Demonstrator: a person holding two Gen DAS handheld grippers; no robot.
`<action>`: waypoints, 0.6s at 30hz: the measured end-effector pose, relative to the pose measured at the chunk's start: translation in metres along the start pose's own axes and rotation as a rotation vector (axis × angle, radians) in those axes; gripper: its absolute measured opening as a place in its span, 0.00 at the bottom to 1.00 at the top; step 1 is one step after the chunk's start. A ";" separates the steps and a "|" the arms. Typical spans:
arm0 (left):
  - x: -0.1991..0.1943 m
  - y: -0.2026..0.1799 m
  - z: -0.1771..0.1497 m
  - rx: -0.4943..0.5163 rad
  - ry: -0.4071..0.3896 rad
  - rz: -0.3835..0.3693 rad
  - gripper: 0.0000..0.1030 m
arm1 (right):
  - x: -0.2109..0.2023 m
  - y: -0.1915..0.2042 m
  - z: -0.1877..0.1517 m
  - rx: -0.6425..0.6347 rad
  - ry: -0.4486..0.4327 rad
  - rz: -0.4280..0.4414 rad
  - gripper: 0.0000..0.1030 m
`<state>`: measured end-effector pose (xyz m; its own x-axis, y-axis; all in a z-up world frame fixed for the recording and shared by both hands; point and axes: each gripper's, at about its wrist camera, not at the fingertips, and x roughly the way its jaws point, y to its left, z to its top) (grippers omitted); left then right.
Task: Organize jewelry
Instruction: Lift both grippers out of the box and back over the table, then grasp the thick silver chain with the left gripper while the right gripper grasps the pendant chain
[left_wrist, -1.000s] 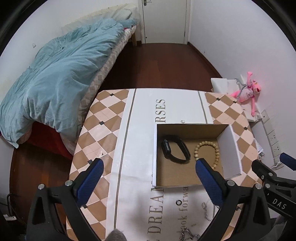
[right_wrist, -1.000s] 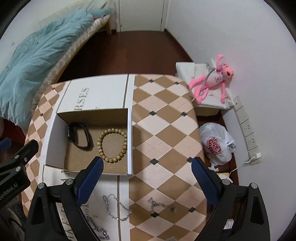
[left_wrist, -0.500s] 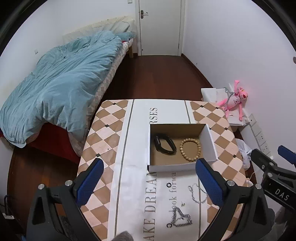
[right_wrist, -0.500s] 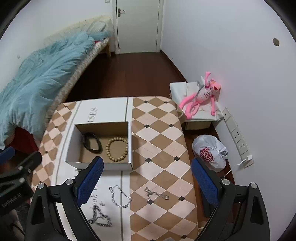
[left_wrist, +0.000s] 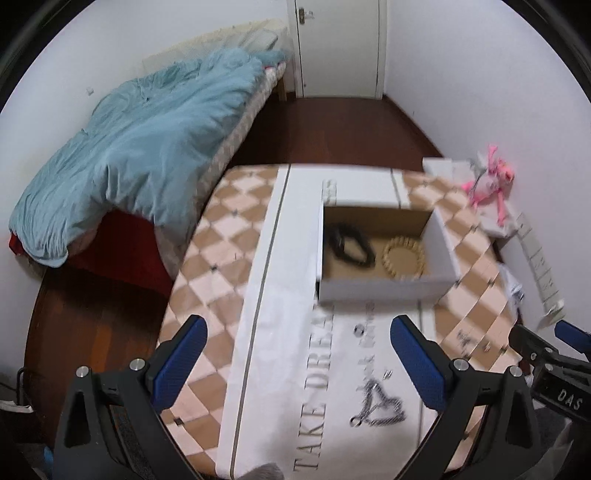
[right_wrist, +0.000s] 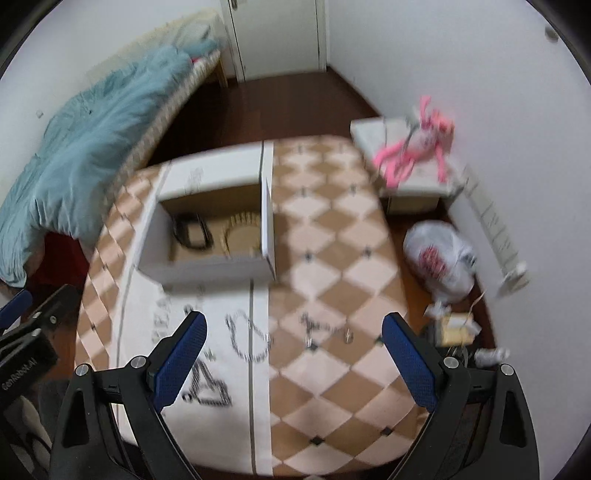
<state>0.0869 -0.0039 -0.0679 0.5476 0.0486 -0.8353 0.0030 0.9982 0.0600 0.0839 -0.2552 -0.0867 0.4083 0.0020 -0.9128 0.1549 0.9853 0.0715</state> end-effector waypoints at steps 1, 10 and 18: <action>0.005 0.000 -0.006 0.005 0.013 0.002 0.98 | 0.008 -0.003 -0.006 0.008 0.014 0.001 0.94; 0.062 -0.016 -0.057 0.042 0.167 0.015 0.98 | 0.072 -0.053 -0.044 0.097 0.081 -0.003 0.91; 0.085 -0.024 -0.064 0.042 0.183 0.017 0.98 | 0.103 -0.070 -0.038 0.126 0.055 0.030 0.76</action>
<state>0.0797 -0.0215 -0.1755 0.3864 0.0747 -0.9193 0.0325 0.9950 0.0945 0.0813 -0.3175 -0.2013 0.3649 0.0439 -0.9300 0.2569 0.9554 0.1459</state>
